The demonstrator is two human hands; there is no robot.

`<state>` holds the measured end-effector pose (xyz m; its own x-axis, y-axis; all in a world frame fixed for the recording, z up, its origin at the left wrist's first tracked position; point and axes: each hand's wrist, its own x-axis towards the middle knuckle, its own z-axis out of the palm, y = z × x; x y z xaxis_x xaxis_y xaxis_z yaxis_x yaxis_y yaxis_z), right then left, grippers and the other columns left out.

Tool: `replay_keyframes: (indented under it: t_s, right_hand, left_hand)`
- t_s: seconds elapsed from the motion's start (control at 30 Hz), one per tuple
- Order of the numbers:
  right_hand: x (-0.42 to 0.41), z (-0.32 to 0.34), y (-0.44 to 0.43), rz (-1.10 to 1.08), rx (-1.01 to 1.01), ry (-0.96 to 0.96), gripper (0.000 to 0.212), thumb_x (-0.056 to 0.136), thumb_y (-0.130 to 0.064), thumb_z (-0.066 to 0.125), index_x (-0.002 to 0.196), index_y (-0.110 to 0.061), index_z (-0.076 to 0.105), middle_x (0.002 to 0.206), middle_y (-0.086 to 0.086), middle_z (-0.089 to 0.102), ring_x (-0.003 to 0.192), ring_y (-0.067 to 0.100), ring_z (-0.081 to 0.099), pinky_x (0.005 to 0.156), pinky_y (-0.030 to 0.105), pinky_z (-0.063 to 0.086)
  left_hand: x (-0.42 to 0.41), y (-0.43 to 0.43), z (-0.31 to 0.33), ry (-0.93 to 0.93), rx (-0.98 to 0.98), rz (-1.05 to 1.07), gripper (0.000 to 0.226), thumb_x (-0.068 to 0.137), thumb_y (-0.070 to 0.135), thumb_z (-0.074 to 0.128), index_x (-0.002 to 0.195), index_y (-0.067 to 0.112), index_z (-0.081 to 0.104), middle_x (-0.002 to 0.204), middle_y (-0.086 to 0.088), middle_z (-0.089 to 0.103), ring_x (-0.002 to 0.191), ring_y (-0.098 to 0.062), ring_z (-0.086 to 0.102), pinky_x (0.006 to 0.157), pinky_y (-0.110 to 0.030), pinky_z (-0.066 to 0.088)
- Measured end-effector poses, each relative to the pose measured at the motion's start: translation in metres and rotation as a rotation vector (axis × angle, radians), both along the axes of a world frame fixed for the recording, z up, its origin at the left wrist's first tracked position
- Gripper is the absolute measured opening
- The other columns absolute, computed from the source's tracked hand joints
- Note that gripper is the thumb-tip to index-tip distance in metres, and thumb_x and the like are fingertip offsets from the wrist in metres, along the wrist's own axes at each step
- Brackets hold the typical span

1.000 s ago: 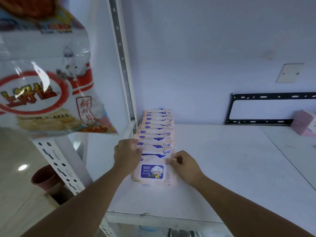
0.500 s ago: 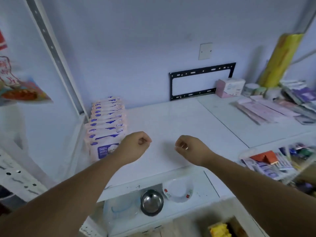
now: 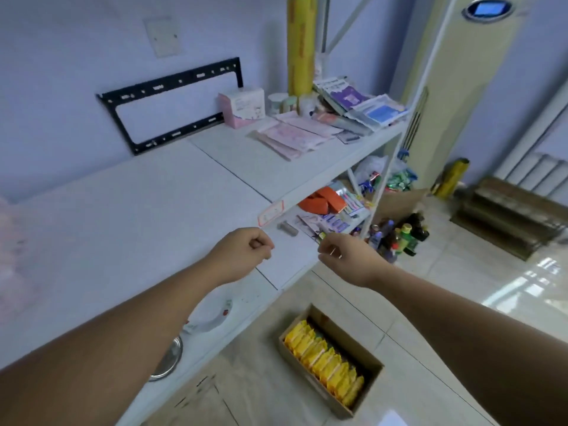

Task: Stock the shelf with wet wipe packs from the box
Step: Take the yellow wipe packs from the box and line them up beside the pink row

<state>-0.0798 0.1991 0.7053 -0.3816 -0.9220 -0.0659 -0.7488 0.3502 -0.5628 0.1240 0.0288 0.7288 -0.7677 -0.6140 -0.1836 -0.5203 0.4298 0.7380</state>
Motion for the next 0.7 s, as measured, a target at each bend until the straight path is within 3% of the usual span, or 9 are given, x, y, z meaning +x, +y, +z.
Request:
replay_keyframes:
  t_s: [0.1,0.33,0.47,0.6,0.7]
  right_hand:
    - [-0.045,-0.018,0.055,-0.059,0.102,0.017,0.013,0.092,-0.032,0.062,0.101,-0.023,0.065,0.096,-0.009,0.064,0.089,0.013,0.063,0.081,0.034,0.054]
    - [-0.107,-0.061,0.141,-0.144,0.238,-0.063,0.018,0.094,-0.029,0.063,0.108,-0.019,0.066,0.097,-0.007,0.063,0.093,0.015,0.061,0.080,0.026,0.045]
    - [-0.115,-0.105,0.168,-0.156,0.308,-0.162,0.020,0.093,-0.031,0.064,0.109,-0.020,0.065,0.099,-0.007,0.063,0.091,0.014,0.058,0.080,0.025,0.044]
    - [-0.113,-0.158,0.184,-0.164,0.403,-0.242,0.018,0.091,-0.033,0.063,0.105,-0.022,0.066,0.098,-0.008,0.067,0.096,0.019,0.063,0.087,0.035,0.053]
    - [-0.110,-0.197,0.187,-0.157,0.477,-0.256,0.015,0.092,-0.032,0.063,0.103,-0.021,0.066,0.098,-0.005,0.068,0.098,0.021,0.063,0.081,0.032,0.050]
  left_hand:
    - [-0.053,0.037,-0.020,-0.046,0.035,-0.082,0.006,0.089,0.025,0.066,0.088,0.030,0.071,0.085,0.004,0.073,0.081,-0.010,0.070,0.077,-0.034,0.057]
    - [-0.127,0.104,-0.075,-0.173,0.078,-0.218,0.007,0.089,0.025,0.065,0.086,0.030,0.069,0.087,0.001,0.071,0.084,-0.018,0.068,0.081,-0.037,0.056]
    - [-0.145,0.128,-0.120,-0.269,0.124,-0.220,0.006,0.089,0.026,0.066,0.085,0.030,0.069,0.085,0.002,0.071,0.084,-0.015,0.068,0.080,-0.033,0.054]
    - [-0.145,0.144,-0.176,-0.370,0.197,-0.244,0.006,0.089,0.023,0.065,0.087,0.025,0.071,0.083,0.006,0.073,0.083,-0.011,0.069,0.075,-0.029,0.053]
    - [-0.141,0.142,-0.220,-0.437,0.235,-0.256,0.010,0.090,0.019,0.062,0.084,0.022,0.070,0.077,0.009,0.070,0.074,-0.008,0.065,0.069,-0.026,0.049]
